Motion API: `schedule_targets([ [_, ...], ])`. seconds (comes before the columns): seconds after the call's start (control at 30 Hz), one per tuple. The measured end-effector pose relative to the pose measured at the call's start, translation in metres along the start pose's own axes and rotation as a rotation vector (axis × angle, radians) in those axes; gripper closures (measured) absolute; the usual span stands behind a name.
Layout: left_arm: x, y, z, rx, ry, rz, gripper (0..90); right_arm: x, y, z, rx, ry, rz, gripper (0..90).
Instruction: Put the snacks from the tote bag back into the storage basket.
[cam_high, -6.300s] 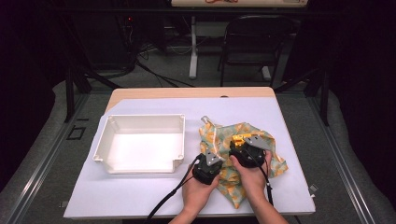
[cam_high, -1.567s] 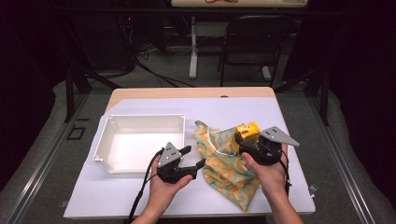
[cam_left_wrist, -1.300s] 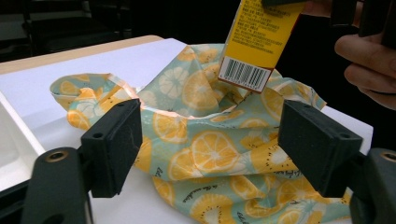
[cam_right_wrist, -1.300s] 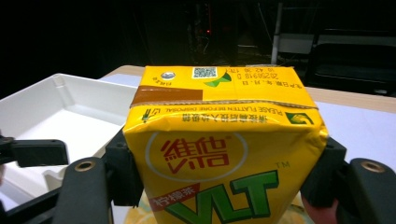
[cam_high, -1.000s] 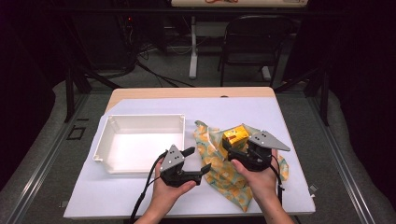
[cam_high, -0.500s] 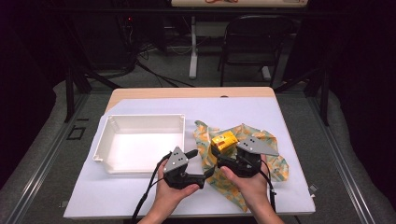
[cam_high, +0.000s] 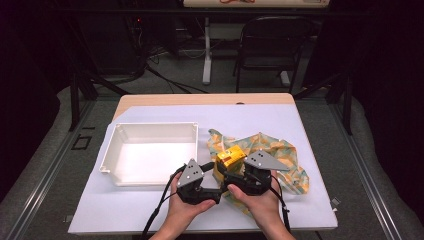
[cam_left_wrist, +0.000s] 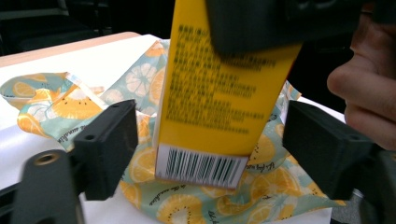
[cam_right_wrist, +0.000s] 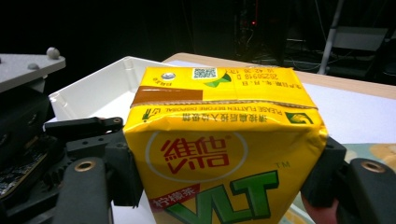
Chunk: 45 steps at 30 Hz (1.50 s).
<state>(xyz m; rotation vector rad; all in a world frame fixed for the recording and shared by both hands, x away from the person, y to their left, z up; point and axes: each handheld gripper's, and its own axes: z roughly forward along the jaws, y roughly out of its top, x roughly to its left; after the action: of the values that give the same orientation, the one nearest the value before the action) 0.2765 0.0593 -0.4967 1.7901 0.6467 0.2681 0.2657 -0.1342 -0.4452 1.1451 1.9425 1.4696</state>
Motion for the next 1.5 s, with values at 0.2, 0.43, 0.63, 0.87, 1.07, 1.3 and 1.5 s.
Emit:
schedule_targets([
  [0.2, -0.002, 0.000, 0.001, 0.004, 0.022, 0.015, 26.6, 0.008, -0.002, 0.002, 0.005, 0.016, -0.012, 30.3],
  [0.43, -0.005, 0.000, 0.001, -0.005, 0.053, 0.021, 32.0, 0.013, -0.003, 0.005, 0.013, 0.033, -0.015, 30.2],
  [0.63, -0.004, 0.000, 0.000, -0.010, 0.053, 0.021, 39.0, 0.014, -0.005, 0.006, 0.032, 0.040, -0.022, 30.2],
  [0.87, -0.006, -0.002, -0.002, -0.012, 0.076, 0.028, 48.6, 0.014, -0.005, 0.008, 0.041, 0.047, -0.019, 29.1],
  [1.07, -0.001, -0.002, -0.005, -0.009, 0.076, 0.004, 50.6, 0.012, 0.000, 0.004, 0.019, 0.067, -0.013, 23.8],
  [1.3, 0.010, -0.001, -0.010, -0.008, 0.115, -0.025, 51.1, 0.005, 0.006, -0.004, -0.010, 0.085, 0.004, 16.2],
  [1.5, 0.023, -0.001, -0.018, -0.022, 0.120, -0.059, 51.3, -0.005, 0.009, -0.011, -0.031, 0.089, 0.025, 14.6],
])
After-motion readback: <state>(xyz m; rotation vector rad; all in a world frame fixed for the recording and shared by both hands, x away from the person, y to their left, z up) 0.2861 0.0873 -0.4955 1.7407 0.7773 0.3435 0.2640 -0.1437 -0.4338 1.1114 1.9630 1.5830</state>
